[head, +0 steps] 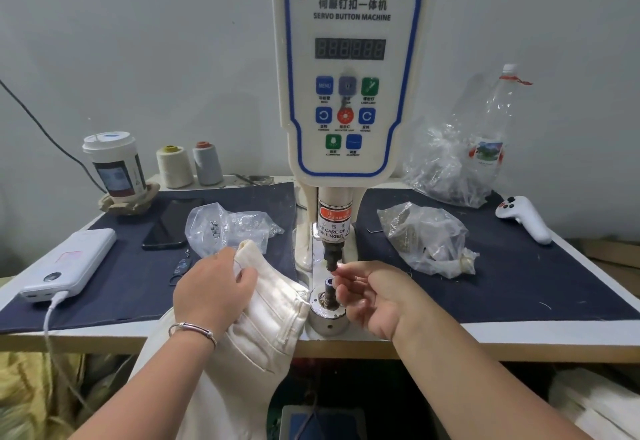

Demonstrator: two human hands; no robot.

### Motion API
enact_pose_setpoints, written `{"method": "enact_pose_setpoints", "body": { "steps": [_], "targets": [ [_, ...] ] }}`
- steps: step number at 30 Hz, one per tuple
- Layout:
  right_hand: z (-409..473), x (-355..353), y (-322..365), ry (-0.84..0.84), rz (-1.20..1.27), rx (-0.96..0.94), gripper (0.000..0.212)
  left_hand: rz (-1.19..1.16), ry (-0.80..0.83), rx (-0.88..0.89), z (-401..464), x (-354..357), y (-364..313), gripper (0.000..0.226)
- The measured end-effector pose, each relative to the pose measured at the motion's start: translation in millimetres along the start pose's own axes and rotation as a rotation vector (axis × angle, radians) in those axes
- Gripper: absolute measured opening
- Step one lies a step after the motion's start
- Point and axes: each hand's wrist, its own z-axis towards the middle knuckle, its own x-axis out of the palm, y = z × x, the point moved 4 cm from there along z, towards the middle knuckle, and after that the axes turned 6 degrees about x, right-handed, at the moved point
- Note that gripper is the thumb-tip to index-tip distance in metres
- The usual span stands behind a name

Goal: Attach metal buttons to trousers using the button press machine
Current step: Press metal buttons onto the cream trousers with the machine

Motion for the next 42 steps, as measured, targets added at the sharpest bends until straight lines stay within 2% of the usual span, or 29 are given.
{"method": "enact_pose_setpoints", "body": {
  "steps": [8, 14, 20, 22, 25, 28, 31, 33, 36, 39, 42],
  "targets": [
    [-11, 4, -6, 0.106, 0.173, 0.069, 0.005, -0.001, -0.012, 0.003, 0, 0, 0, 0.022],
    [-23, 5, -9, 0.193, 0.309, 0.068, 0.025, 0.010, -0.007, 0.001, 1, 0, 0, 0.024],
    [-31, 6, -17, 0.214, 0.356, -0.001, 0.037, -0.019, 0.044, -0.010, 2, -3, 4, 0.022],
    [-35, 5, -27, 0.147, 0.296, -0.054, 0.036, -0.038, 0.072, -0.007, 3, -6, 10, 0.022],
    [-38, 12, -49, 0.001, 0.055, -0.214, 0.019, -0.041, 0.100, -0.033, 5, -10, 24, 0.019],
    [-37, 48, -56, -0.054, -0.351, -0.532, 0.016, -0.074, 0.115, -0.035, 4, -11, 32, 0.019],
    [-20, 98, -39, -0.070, -0.669, -0.846, 0.016, -0.329, 0.179, -0.124, 10, -7, 39, 0.025],
    [6, 130, -19, -0.142, -0.833, -0.956, 0.014, -0.537, 0.205, -0.193, 13, -5, 45, 0.030],
    [54, 172, 12, -0.313, -1.189, -0.942, 0.018, -0.616, 0.208, -0.194, 13, -6, 48, 0.026],
    [98, 198, 24, -0.332, -1.575, -0.747, 0.025, -0.596, 0.210, -0.183, 12, -4, 49, 0.018],
    [126, 210, 28, -0.355, -1.818, -0.671, 0.030, -0.549, 0.211, -0.195, 12, 0, 51, 0.021]
  ]
}}
